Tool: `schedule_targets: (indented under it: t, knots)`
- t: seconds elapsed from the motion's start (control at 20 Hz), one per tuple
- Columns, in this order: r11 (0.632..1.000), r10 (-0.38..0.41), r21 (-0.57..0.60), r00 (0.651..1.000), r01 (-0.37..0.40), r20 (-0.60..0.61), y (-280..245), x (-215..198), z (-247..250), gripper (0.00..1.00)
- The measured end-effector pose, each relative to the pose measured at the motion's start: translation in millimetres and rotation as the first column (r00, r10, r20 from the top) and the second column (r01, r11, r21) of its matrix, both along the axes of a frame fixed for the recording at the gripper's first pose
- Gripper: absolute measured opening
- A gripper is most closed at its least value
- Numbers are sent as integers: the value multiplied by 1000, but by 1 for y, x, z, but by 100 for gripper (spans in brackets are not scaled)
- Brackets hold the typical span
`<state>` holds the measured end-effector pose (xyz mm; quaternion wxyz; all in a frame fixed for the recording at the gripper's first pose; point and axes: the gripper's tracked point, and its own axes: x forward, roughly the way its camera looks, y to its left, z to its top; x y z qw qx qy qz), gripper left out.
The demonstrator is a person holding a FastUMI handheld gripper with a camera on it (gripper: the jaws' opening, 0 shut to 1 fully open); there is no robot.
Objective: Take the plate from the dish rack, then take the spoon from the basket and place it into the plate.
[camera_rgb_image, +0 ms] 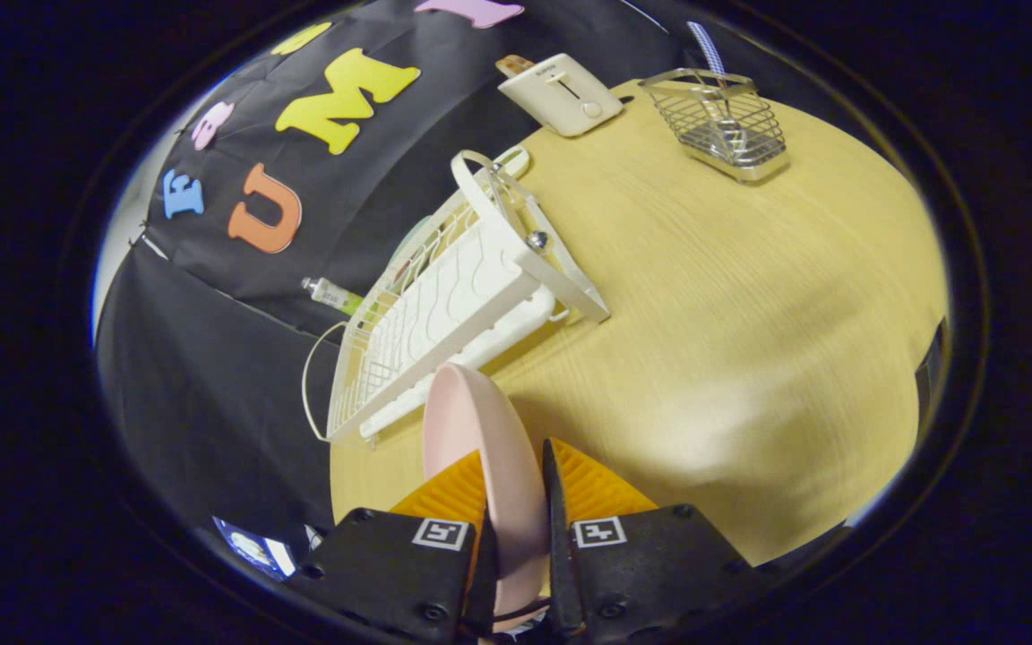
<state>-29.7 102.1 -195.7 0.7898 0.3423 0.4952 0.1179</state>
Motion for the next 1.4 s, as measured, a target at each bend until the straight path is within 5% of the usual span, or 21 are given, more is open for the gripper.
schedule_targets:
  t: [0.45,0.95,1.15,1.4]
  knots:
    - [999,-19,51,1000,19,2,-12,14,-2,33]
    - [998,4,-56,983,7,183,-29,24,33,59]
    - [973,70,-231,923,21,379,-49,20,71,70]
    - [880,182,-456,794,132,580,-85,6,116,80]
